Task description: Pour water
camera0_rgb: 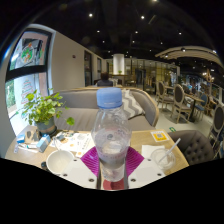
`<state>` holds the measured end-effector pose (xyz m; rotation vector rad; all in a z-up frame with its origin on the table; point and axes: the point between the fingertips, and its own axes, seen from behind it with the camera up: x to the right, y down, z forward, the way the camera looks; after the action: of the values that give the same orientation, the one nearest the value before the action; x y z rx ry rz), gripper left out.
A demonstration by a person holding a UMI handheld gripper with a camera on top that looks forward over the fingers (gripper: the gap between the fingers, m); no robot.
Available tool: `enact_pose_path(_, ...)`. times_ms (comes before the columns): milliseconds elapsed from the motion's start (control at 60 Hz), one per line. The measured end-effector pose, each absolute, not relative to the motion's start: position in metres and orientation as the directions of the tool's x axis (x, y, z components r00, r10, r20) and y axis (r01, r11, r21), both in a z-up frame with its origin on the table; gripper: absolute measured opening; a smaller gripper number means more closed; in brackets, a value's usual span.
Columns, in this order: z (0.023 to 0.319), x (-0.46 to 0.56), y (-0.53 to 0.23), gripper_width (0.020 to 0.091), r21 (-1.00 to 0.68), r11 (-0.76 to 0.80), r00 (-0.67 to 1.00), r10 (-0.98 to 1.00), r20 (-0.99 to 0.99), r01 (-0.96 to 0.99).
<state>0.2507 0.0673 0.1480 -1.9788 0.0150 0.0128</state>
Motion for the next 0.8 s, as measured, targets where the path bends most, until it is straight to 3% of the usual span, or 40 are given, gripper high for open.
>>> enact_pose_path(67,0.112,0.253,0.061,0.03,-0.9,-0.436,1.0,-0.01,-0.02,-0.023)
enact_pose_path(167,0.084,0.254,0.056,0.0299,-0.888,-0.459,0.999,-0.012,-0.032,-0.034)
enact_pose_path(367,0.063,0.254,0.053,0.0311,-0.894,-0.446,1.0,-0.011,-0.028,-0.03)
enact_pose_path(433,0.061,0.253,0.053,0.0351,-0.897,-0.441,1.0,-0.016,-0.021,-0.025)
enact_pose_path(633,0.056,0.261,0.049,0.0518,-0.881,-0.47,0.997,-0.072,-0.027,-0.058)
enact_pose_path(733,0.054,0.261,0.033,0.086,-0.853,-0.517,0.995,-0.1,-0.027,-0.075)
enact_pose_path(800,0.058,0.259,0.015,0.0844,-0.834,-0.546,0.993,-0.115,-0.023,-0.083)
